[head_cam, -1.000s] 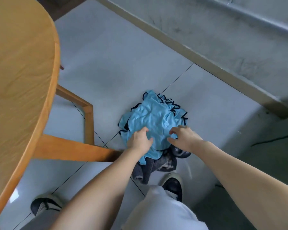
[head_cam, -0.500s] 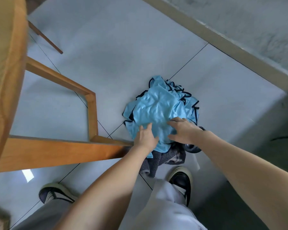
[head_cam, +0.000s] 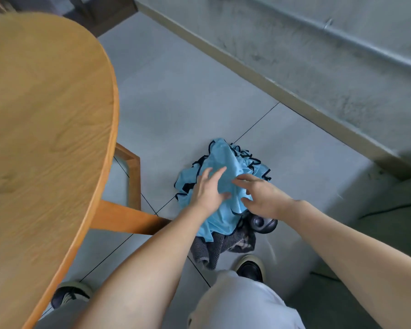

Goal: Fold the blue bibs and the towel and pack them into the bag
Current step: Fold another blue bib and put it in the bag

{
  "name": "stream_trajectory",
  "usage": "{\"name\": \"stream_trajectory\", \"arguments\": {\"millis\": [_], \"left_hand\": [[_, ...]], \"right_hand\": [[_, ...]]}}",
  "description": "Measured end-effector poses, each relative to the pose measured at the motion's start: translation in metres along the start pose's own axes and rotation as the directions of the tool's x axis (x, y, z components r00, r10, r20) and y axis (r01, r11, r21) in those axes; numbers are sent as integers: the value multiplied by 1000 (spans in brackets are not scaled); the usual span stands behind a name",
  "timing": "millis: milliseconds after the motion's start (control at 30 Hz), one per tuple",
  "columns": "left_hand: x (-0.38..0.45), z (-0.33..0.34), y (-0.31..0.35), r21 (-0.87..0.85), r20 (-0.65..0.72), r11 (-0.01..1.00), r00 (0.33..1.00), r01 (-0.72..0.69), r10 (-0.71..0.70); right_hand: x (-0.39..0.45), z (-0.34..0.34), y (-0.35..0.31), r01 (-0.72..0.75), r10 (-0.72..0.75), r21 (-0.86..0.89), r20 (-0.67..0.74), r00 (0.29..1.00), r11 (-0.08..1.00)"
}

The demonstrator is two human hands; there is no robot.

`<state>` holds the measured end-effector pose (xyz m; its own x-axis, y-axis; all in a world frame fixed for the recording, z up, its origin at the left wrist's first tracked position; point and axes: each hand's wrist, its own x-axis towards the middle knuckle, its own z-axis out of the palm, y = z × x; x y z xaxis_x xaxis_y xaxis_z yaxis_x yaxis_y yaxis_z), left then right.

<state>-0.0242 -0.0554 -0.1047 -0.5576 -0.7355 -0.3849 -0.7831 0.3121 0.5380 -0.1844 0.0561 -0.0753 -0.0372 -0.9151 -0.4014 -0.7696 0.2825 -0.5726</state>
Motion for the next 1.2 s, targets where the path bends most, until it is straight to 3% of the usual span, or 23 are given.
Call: {"name": "stream_trajectory", "arguments": {"millis": [167,367,700,1000,1200], "left_hand": [[-4,-20,26,33,-147,991,980,-129,132],[-41,-74,75,11,-219,988,963,-156,154],[-122,-191,156,-120,-427,935,868,-334,255],[-232,-369,246,82,-615,850,645,-521,455],[-345,-492,301,281,-705,780,431,-559,563]], "right_hand": [[-31,-32,-14,2,-2,1,-93,996,1000],[-70,-73,-36,-21,21,2,-229,973,1000],[-139,-170,-138,39,-45,-21,-465,884,999],[-216,-280,-282,214,-249,-136,-665,704,967],[-278,-356,-397,344,-420,-275,-766,486,898]]}}
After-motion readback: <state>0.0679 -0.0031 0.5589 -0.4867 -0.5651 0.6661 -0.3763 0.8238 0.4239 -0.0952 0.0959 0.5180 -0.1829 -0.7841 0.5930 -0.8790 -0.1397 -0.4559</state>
